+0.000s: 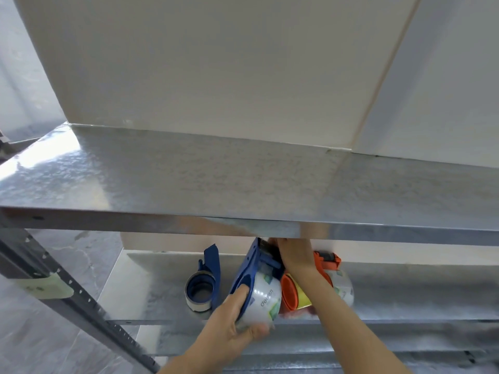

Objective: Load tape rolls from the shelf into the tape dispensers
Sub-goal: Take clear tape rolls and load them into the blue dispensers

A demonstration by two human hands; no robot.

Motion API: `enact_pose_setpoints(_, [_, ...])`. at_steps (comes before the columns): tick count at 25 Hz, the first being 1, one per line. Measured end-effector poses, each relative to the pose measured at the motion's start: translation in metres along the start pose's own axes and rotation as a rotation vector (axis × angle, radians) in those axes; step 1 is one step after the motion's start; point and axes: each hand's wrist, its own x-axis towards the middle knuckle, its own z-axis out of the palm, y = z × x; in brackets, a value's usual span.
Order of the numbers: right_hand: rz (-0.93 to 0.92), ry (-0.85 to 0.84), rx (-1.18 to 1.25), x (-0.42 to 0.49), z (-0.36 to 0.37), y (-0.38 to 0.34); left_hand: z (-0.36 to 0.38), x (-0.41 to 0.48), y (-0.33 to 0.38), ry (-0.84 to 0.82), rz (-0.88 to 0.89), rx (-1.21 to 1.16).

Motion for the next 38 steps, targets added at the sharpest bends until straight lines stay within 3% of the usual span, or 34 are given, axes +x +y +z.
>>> enact_pose_setpoints(5, [0.072,-0.108,-0.113,0.015,0.001,0.005,0.003,0.002,0.000,-0.075,-0.089,-0.269])
enact_pose_setpoints(11, [0.055,-0.282,-0.019,0.018,-0.007,-0.001,0.006,0.001,-0.007,-0.064,-0.125,-0.249])
enact_pose_setpoints(14, [0.189,-0.384,0.160,0.017,-0.018,-0.009,0.004,-0.001,-0.007,-0.075,-0.068,-0.257])
enact_pose_setpoints(18, [0.363,-0.669,0.498,0.020,-0.017,0.006,0.001,0.005,0.004,-0.081,-0.070,-0.312])
enact_pose_setpoints(24, [0.365,-0.440,0.530,0.030,0.017,0.033,-0.012,0.009,0.008,-0.064,-0.086,-0.283])
enact_pose_setpoints(28, [0.341,-0.432,0.610,0.020,0.028,0.031,-0.018,0.020,0.011,0.044,-0.145,-0.246])
enact_pose_setpoints(33, [0.415,-0.371,0.492,0.009,0.051,0.027,-0.015,0.055,-0.003,0.083,-0.315,-0.579])
enact_pose_setpoints(38, [0.579,-0.394,0.477,0.009,0.059,0.039,0.000,0.088,-0.019,0.363,-0.579,-0.542])
